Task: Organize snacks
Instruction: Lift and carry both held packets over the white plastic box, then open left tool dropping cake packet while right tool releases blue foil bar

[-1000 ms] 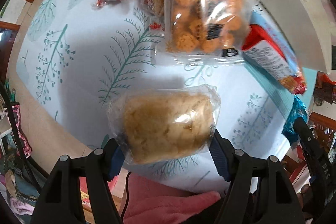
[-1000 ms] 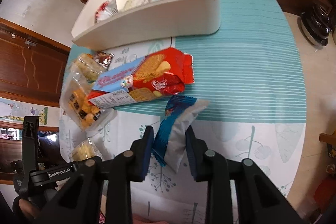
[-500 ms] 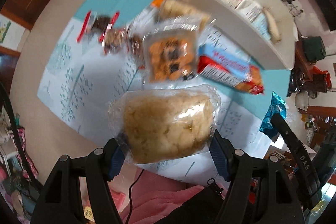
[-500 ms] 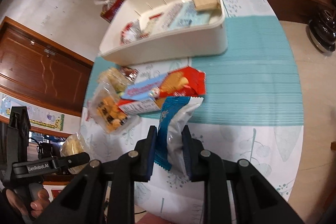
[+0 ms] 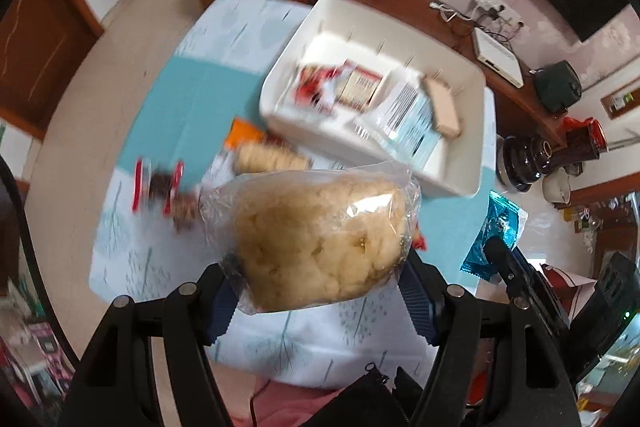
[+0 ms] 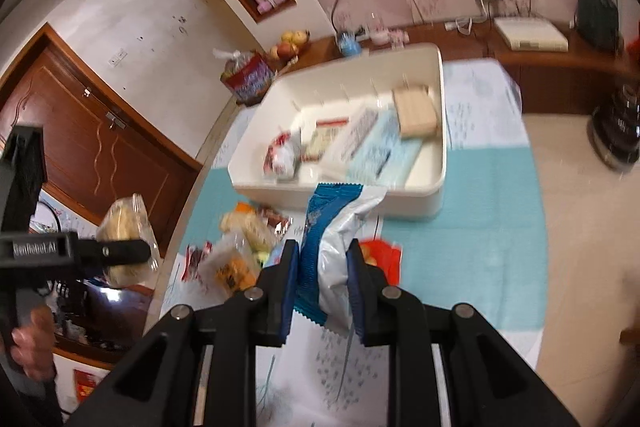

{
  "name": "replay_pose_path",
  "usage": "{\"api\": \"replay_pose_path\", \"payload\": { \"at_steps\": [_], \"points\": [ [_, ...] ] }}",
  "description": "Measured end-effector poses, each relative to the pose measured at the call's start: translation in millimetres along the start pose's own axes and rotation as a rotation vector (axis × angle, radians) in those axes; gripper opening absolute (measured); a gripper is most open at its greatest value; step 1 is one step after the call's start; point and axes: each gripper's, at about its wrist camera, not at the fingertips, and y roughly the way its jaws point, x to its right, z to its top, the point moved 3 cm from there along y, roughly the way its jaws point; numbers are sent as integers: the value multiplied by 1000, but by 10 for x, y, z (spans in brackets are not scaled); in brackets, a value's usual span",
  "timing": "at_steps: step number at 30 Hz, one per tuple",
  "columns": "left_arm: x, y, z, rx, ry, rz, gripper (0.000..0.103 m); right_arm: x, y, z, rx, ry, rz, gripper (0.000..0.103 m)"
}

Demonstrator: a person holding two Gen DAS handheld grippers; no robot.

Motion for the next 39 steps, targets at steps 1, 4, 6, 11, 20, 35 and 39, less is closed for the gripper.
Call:
{"api": "replay_pose_path", "payload": {
  "at_steps": [1,4,6,11,20,35,39],
  "points": [
    [41,-31,88,13,14,-2,70,-10,-10,54,16,-12,-5,23],
    [124,-71,290,36,44,-10,70,-54,-32,191,63,-56,-22,23],
    [182,-91,410,44,60,-17,70,-81,-41,278,95,-87,-45,23],
    [325,-31,694,88,123,-62,70,-113,23,438,153,-144,-112,24],
    [521,260,975,162,224,-152,70,-127,221,499,165,-221,-193,24],
    [665,594,1065,213,301,-188,77,-63,417,521,145,-255,-241,30],
    [678,522,1015,233,314,-193,79,-28,377,526,156,-234,-253,47]
  ]
}}
